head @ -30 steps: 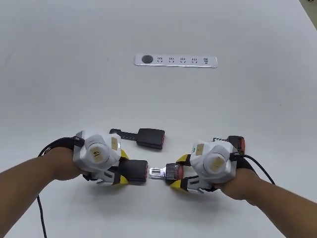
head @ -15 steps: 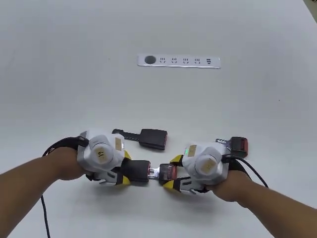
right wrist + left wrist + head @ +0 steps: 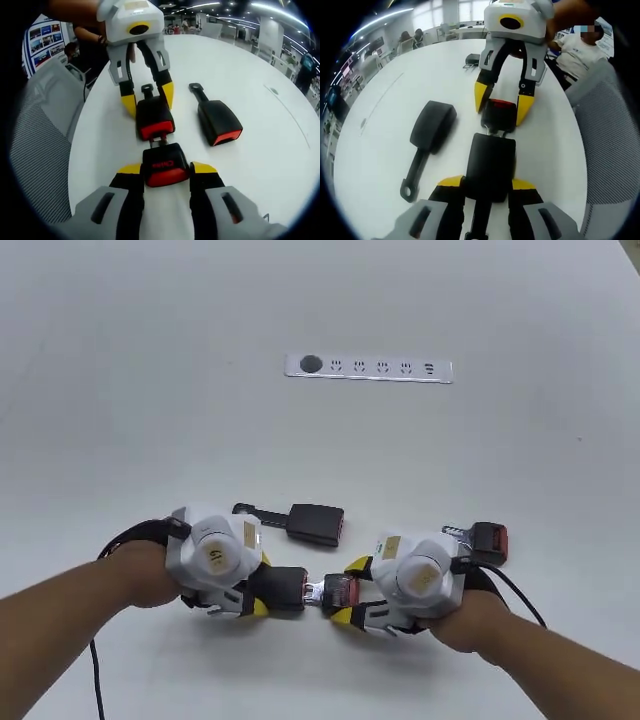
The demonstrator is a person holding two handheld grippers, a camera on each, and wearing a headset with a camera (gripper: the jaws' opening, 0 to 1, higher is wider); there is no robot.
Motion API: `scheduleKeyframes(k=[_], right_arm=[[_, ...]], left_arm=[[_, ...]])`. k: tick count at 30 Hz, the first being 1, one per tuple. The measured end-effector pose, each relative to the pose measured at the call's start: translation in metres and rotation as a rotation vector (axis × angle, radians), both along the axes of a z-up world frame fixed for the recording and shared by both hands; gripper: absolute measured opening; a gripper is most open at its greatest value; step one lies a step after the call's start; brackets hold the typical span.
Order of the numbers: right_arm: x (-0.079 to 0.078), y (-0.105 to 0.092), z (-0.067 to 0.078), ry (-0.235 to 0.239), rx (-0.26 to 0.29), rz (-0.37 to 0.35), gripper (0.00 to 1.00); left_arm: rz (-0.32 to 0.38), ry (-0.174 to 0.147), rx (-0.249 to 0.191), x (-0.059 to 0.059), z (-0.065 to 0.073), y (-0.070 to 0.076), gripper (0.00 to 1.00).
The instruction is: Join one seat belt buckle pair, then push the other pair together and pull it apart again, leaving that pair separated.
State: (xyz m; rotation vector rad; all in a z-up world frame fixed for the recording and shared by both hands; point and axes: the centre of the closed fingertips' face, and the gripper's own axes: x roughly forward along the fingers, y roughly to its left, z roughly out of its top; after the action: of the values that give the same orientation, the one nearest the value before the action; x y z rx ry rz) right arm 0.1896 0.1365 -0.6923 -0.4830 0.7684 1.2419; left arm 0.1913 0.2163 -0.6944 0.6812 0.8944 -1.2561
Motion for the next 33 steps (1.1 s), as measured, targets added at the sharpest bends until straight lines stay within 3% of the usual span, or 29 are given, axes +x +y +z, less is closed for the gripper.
scheduleKeyframes(k=[5, 17, 22, 23, 24, 33], right_arm=[[0.001, 0.003, 0.000, 0.010, 0.007, -0.026, 0.34], [0.003, 0.015, 0.000, 0.011, 0.004, 0.003, 0.33], [0.002, 0.018, 0.002, 0.016, 0.003, 0.000, 0.33], [0.001, 0.018, 0.000, 0.030, -0.011, -0.022, 0.33], [0.004, 0.023, 0.001, 0.010, 0.002, -0.004, 0.33], [0.004, 0.021, 0.002, 0.009, -0.002, -0.004, 0.33]], left_arm=[[-0.014, 0.001, 0.010, 0.000, 0.000, 0.000, 0.33], [-0.080, 0.002, 0.023, -0.001, 0.002, 0.001, 0.33], [-0.130, 0.003, 0.046, 0.001, 0.000, 0.002, 0.33], [-0.174, -0.001, 0.049, 0.001, 0.001, 0.002, 0.33], [-0.135, 0.008, 0.061, 0.001, 0.001, 0.006, 0.33], [-0.152, 0.007, 0.067, -0.001, 0.002, 0.005, 0.33]])
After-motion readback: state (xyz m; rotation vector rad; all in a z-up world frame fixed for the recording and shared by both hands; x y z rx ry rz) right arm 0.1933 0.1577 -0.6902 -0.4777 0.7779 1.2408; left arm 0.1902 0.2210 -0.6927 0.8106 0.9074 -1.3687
